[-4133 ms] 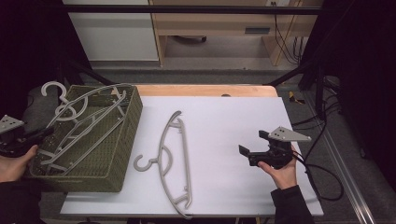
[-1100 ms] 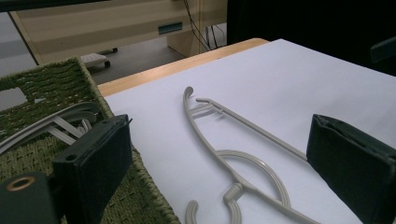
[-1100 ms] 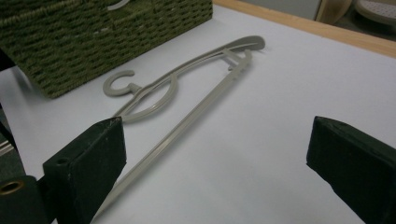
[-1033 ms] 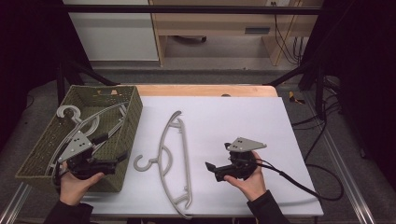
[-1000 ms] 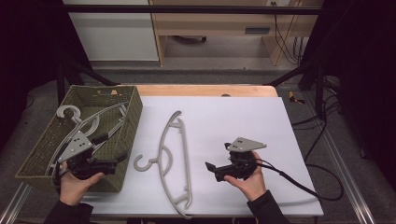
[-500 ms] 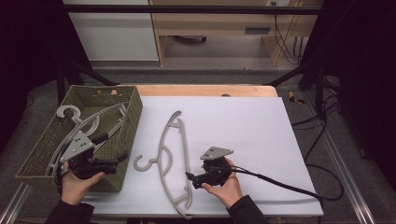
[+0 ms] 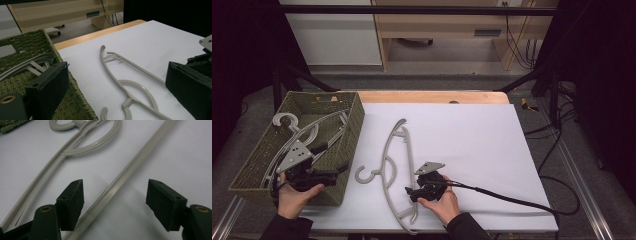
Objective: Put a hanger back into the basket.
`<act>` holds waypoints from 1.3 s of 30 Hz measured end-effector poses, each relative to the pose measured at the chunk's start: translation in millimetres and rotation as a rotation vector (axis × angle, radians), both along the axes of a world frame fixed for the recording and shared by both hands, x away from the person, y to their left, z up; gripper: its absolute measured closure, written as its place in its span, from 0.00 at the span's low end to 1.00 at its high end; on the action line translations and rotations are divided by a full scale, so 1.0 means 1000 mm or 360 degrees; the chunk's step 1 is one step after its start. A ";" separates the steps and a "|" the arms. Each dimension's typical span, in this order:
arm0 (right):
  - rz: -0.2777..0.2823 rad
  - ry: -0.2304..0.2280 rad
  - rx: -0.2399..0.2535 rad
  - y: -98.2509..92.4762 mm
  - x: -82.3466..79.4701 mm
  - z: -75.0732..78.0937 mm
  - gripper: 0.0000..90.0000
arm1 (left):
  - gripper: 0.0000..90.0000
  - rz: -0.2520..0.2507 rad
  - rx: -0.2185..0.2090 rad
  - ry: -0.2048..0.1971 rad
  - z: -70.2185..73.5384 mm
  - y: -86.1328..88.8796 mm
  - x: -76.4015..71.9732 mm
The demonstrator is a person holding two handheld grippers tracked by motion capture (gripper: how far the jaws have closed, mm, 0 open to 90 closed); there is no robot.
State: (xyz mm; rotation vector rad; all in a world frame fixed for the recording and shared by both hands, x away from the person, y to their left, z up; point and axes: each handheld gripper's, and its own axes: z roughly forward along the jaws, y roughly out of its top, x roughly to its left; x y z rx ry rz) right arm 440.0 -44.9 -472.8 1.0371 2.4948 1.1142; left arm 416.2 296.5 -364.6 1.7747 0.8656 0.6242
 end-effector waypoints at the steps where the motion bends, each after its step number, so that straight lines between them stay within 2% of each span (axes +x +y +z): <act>1: -0.0010 0.0007 -0.0011 0.002 0.000 -0.001 0.40 | 0.05 0.0000 0.0004 0.0001 0.000 0.000 0.000; 2: -0.0010 0.0007 -0.0011 0.002 0.000 -0.001 0.40 | 0.05 -0.0002 0.0010 0.0000 0.000 0.000 0.000; 3: 0.0006 0.0008 -0.0049 0.004 0.000 -0.004 0.45 | 0.05 0.0000 0.0010 0.0000 0.000 0.000 0.000; 6: 0.0012 -0.0003 -0.0068 0.006 0.000 -0.006 0.49 | 0.05 0.0001 0.0003 0.0001 0.000 0.000 0.000; 9: 0.0014 0.0032 -0.0069 0.006 0.000 -0.004 0.57 | 0.06 0.0002 0.0001 -0.0003 0.001 0.002 0.000; 11: 0.0020 0.0033 -0.0105 0.005 0.000 -0.002 0.65 | 0.06 0.0006 -0.0002 -0.0001 0.001 0.002 0.000; 15: -0.0001 0.0074 -0.0132 0.004 0.000 0.001 0.72 | 0.06 0.0008 -0.0003 -0.0003 0.001 0.003 0.000; 19: -0.0021 0.0109 -0.0200 -0.001 0.003 0.004 0.80 | 0.06 0.0014 0.0003 -0.0003 0.001 0.003 -0.001; 23: -0.0058 0.0172 -0.0182 -0.007 0.006 0.006 0.82 | 0.06 0.0012 0.0006 -0.0001 0.001 0.003 -0.001; 28: -0.0104 0.0217 -0.0214 -0.016 0.010 0.010 0.86 | 0.06 0.0009 0.0010 0.0002 0.001 0.003 -0.001; 29: -0.0103 0.0224 -0.0212 -0.018 0.010 0.011 0.88 | 0.06 0.0009 0.0008 0.0001 0.001 0.003 -0.001; 31: -0.0128 0.0226 -0.0175 -0.021 0.010 0.015 1.00 | 0.06 0.0008 0.0007 0.0000 0.001 0.003 -0.001; 33: -0.0141 0.0088 -0.0336 -0.027 0.012 0.015 1.00 | 0.06 0.0008 0.0008 0.0000 0.001 0.003 -0.001; 34: -0.0155 0.0110 -0.0314 -0.030 0.013 0.014 0.98 | 0.06 0.0006 0.0015 0.0000 0.001 0.003 -0.001; 35: -0.0159 0.0161 -0.0239 -0.034 0.013 0.013 0.94 | 0.06 0.0006 0.0017 0.0000 0.001 0.003 0.000; 36: -0.0159 0.0161 -0.0239 -0.034 0.013 0.013 0.94 | 0.06 0.0006 0.0017 0.0000 0.001 0.003 0.000; 37: -0.0158 0.0165 -0.0142 -0.036 0.011 0.014 0.84 | 0.06 0.0006 0.0015 0.0001 0.001 0.003 0.000; 38: -0.0158 0.0165 -0.0142 -0.036 0.011 0.014 0.84 | 0.06 0.0006 0.0015 0.0001 0.001 0.003 0.000; 39: -0.0122 0.0112 -0.0129 -0.038 0.007 0.017 0.75 | 0.06 0.0006 0.0016 0.0001 0.001 0.003 0.000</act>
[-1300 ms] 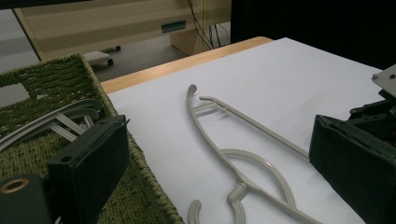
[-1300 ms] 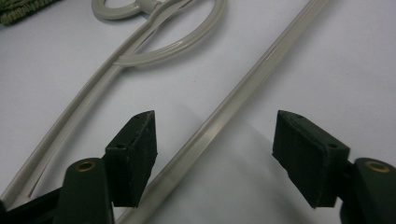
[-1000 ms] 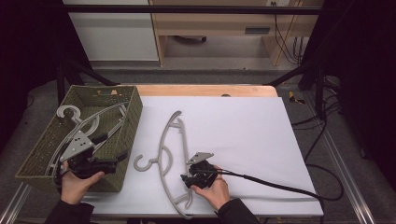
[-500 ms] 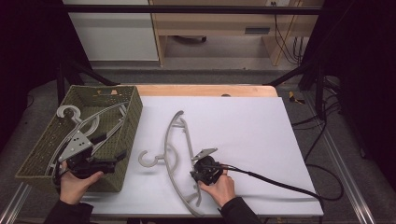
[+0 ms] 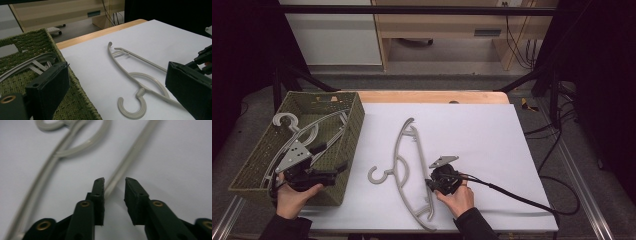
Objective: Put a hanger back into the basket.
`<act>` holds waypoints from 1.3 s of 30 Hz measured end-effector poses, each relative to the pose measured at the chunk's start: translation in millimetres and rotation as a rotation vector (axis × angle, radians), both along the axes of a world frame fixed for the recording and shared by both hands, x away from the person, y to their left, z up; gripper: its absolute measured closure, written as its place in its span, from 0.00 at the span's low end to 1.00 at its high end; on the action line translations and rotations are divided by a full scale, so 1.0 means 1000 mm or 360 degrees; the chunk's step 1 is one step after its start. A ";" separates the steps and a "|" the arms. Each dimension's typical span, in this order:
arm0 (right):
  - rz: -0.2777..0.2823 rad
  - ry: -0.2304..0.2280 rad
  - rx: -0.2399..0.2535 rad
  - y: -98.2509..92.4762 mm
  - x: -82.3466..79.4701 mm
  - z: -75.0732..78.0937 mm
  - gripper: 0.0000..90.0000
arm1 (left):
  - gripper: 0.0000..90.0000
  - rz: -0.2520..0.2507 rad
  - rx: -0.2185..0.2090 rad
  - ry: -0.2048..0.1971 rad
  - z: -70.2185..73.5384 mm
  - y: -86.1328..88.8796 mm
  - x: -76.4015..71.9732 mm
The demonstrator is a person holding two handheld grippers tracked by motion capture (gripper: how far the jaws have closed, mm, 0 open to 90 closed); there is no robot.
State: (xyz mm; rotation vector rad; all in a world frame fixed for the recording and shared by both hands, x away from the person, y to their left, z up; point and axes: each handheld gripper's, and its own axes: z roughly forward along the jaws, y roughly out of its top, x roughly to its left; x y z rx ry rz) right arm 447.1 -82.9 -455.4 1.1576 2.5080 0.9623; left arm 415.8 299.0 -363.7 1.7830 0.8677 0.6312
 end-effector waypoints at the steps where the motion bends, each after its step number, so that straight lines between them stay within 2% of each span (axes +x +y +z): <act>1: 0.0000 0.0000 0.0000 0.000 0.000 0.000 0.75 | 0.06 -0.0002 0.0000 0.0000 0.000 0.000 0.000; 2: 0.0030 0.0029 0.0082 0.002 -0.005 0.002 0.64 | 0.06 -0.0002 0.0000 -0.0003 0.000 0.000 0.000; 5: 0.0042 0.0060 0.0098 0.004 -0.009 0.000 0.61 | 0.06 -0.0001 -0.0009 -0.0002 0.001 -0.001 -0.001; 7: 0.0057 0.0048 0.0084 0.004 -0.010 -0.002 0.58 | 0.06 -0.0002 -0.0008 -0.0001 0.001 -0.001 -0.001; 9: 0.0071 0.0054 0.0012 0.007 -0.017 -0.010 0.54 | 0.06 -0.0003 -0.0007 0.0000 0.001 -0.001 -0.001; 11: 0.0067 0.0076 0.0007 0.010 -0.021 -0.013 0.53 | 0.06 -0.0005 -0.0001 -0.0001 0.001 -0.001 -0.001; 13: 0.0028 0.0074 0.0008 0.011 -0.023 -0.014 0.56 | 0.06 -0.0006 0.0001 0.0001 0.000 -0.002 -0.001; 14: -0.0006 0.0080 0.0017 0.011 -0.022 -0.014 0.61 | 0.06 -0.0007 0.0009 0.0000 0.000 -0.002 -0.001; 15: -0.0040 0.0064 -0.0015 0.010 -0.022 -0.013 0.69 | 0.06 -0.0006 0.0006 0.0002 0.000 -0.002 -0.001; 17: -0.0057 0.0088 -0.0003 0.011 -0.021 -0.013 0.70 | 0.06 -0.0007 0.0007 0.0004 0.000 -0.003 0.000; 18: -0.0038 0.0075 -0.0007 0.009 -0.019 -0.013 0.71 | 0.06 -0.0009 0.0012 0.0004 -0.001 -0.003 0.000; 21: -0.0116 0.0148 -0.0001 0.010 -0.017 -0.011 0.76 | 0.06 -0.0009 0.0018 0.0011 -0.002 -0.004 0.001; 24: -0.0149 0.0184 0.0010 0.010 -0.012 -0.009 0.82 | 0.06 -0.0009 0.0014 0.0013 -0.002 -0.004 0.000; 27: -0.0154 0.0172 -0.0034 0.006 -0.005 -0.009 0.89 | 0.06 -0.0011 0.0015 0.0008 -0.001 -0.004 0.000; 28: -0.0145 0.0179 -0.0035 0.004 -0.003 -0.008 0.90 | 0.06 -0.0012 0.0014 0.0008 -0.001 -0.004 0.000; 30: -0.0138 0.0143 -0.0085 -0.001 0.002 -0.008 0.90 | 0.06 -0.0011 0.0012 0.0008 -0.001 -0.003 0.000; 32: -0.0132 0.0156 -0.0049 -0.007 0.007 -0.008 0.90 | 0.06 -0.0011 0.0012 0.0009 -0.001 -0.004 0.000; 33: -0.0127 0.0141 -0.0083 -0.012 0.011 -0.008 0.90 | 0.06 -0.0012 0.0015 0.0010 -0.001 -0.004 0.000; 36: -0.0149 0.0122 -0.0104 -0.025 0.019 -0.008 0.90 | 0.06 -0.0016 0.0019 0.0012 -0.001 -0.005 0.000; 39: -0.0159 0.0108 -0.0079 -0.038 0.026 -0.009 0.90 | 0.06 -0.0018 0.0018 0.0013 -0.001 -0.005 0.000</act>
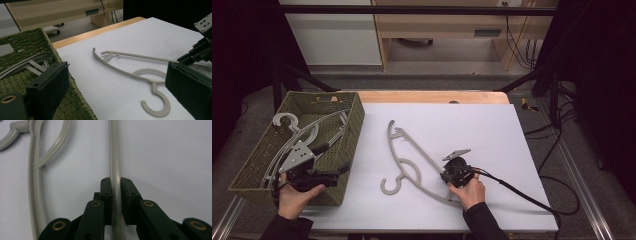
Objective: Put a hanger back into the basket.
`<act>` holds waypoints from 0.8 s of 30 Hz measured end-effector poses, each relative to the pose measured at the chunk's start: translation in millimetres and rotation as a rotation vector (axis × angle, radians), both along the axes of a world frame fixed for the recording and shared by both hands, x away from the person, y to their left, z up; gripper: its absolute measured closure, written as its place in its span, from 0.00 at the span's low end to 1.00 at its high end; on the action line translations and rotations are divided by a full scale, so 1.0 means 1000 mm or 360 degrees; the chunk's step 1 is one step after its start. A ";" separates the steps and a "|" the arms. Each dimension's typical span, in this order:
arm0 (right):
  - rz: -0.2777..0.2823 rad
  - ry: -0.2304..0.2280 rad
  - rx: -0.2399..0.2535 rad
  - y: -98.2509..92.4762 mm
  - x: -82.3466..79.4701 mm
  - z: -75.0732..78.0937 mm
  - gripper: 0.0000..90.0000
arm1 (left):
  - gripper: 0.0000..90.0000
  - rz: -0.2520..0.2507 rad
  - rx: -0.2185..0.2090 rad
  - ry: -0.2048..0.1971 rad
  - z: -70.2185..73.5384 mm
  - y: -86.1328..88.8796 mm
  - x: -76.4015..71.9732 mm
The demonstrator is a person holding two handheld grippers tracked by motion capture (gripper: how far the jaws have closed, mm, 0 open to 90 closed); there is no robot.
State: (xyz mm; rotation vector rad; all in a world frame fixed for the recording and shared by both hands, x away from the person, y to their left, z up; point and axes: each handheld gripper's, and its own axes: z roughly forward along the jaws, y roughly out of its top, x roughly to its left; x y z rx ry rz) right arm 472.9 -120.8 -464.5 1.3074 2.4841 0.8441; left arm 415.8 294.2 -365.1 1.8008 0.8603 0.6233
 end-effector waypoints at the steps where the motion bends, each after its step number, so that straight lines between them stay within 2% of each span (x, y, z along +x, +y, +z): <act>1: -0.0009 -0.0001 0.0007 -0.003 0.001 0.000 0.89 | 0.06 0.0000 -0.0001 0.0000 0.000 0.000 0.000; 3: -0.0013 -0.0021 0.0014 -0.008 0.000 0.000 0.84 | 0.06 -0.0003 0.0000 0.0000 0.000 0.000 0.000; 4: 0.0001 -0.0059 0.0020 -0.010 -0.002 0.002 0.79 | 0.06 -0.0003 0.0000 0.0000 0.000 0.000 0.000; 5: 0.0004 -0.0080 0.0056 -0.011 -0.005 0.006 0.76 | 0.06 -0.0005 -0.0002 -0.0002 0.000 0.000 -0.001; 8: 0.0116 -0.0168 0.0153 -0.017 -0.018 0.021 0.68 | 0.06 -0.0008 0.0001 -0.0005 0.001 -0.001 -0.001; 9: 0.0156 -0.0169 0.0182 -0.018 -0.023 0.025 0.66 | 0.06 -0.0009 0.0001 -0.0003 0.001 -0.001 -0.001; 11: 0.0226 -0.0152 0.0215 -0.018 -0.034 0.029 0.63 | 0.06 -0.0009 0.0000 -0.0001 0.001 -0.001 -0.001; 15: 0.0335 -0.0122 0.0186 -0.015 -0.048 0.025 0.62 | 0.06 -0.0014 0.0001 0.0001 0.001 -0.001 -0.001; 18: 0.0385 -0.0082 0.0159 -0.011 -0.052 0.019 0.62 | 0.06 -0.0015 0.0002 0.0000 0.001 -0.002 -0.001; 24: 0.0465 0.0040 0.0100 -0.002 -0.054 0.007 0.70 | 0.06 -0.0016 0.0005 0.0006 0.000 -0.002 -0.001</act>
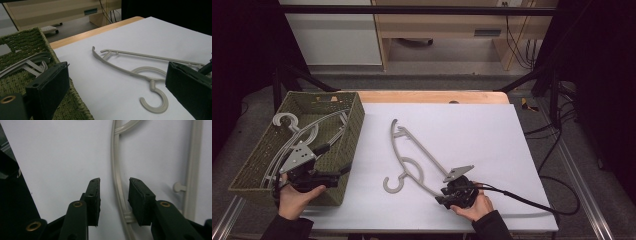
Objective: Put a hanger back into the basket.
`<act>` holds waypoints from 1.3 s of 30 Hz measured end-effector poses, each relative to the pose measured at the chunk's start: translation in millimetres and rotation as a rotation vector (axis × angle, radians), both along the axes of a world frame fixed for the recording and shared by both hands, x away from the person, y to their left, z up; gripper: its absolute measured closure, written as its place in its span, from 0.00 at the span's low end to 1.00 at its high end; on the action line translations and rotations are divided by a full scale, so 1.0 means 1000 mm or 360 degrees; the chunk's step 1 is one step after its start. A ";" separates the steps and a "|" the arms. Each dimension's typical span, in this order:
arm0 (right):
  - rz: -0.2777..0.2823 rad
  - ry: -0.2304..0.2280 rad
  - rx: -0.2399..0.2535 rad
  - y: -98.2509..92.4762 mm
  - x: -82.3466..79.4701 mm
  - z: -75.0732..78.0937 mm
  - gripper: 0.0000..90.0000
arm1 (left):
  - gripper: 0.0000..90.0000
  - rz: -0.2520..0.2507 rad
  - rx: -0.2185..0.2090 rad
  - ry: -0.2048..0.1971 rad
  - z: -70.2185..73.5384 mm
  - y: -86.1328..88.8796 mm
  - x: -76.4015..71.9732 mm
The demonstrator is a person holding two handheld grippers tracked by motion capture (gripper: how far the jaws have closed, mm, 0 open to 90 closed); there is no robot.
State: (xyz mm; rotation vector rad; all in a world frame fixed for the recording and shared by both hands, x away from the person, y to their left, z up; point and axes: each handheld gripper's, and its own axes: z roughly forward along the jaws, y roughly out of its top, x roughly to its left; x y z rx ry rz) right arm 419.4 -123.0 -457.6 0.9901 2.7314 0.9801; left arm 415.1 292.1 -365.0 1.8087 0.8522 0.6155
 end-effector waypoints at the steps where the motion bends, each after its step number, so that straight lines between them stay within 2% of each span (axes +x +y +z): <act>1: 0.0013 0.0014 -0.0029 0.002 0.000 -0.001 0.71 | 0.06 -0.0001 0.0001 0.0002 0.000 0.000 0.000; 5: 0.0029 0.0011 -0.0089 0.006 -0.001 -0.006 0.77 | 0.06 -0.0004 0.0005 0.0004 -0.001 -0.002 0.000; 8: 0.0027 -0.0018 -0.0112 0.006 0.001 -0.006 0.88 | 0.06 -0.0006 0.0009 0.0008 -0.001 -0.002 0.001; 11: 0.0041 -0.0008 -0.0122 0.005 0.003 -0.005 0.89 | 0.06 -0.0006 0.0012 0.0010 -0.002 -0.003 0.001; 14: 0.0051 0.0035 -0.0128 0.004 0.003 -0.004 0.89 | 0.06 -0.0008 0.0011 0.0008 -0.002 -0.003 0.001; 16: 0.0051 0.0035 -0.0138 0.004 0.003 -0.004 0.88 | 0.06 -0.0009 0.0011 0.0009 -0.002 -0.003 0.001; 18: 0.0055 0.0065 -0.0131 0.005 0.003 -0.004 0.84 | 0.06 -0.0012 0.0015 0.0013 -0.002 -0.004 0.001; 24: 0.0105 -0.0020 -0.0250 0.014 0.001 -0.003 0.89 | 0.06 -0.0027 0.0035 0.0019 -0.004 -0.007 0.001; 27: 0.0163 -0.0024 -0.0256 0.012 0.004 -0.002 0.92 | 0.06 -0.0034 0.0035 0.0017 -0.004 -0.008 0.001; 30: 0.0172 0.0023 -0.0218 0.011 0.007 -0.001 0.92 | 0.06 -0.0036 0.0033 0.0017 -0.003 -0.007 0.001; 36: 0.0141 0.0046 -0.0047 0.005 0.014 0.011 0.92 | 0.06 -0.0039 0.0028 0.0007 -0.002 -0.006 0.000; 39: 0.0144 0.0041 -0.0005 -0.001 0.016 0.019 0.93 | 0.05 -0.0053 0.0036 0.0000 -0.001 -0.007 0.000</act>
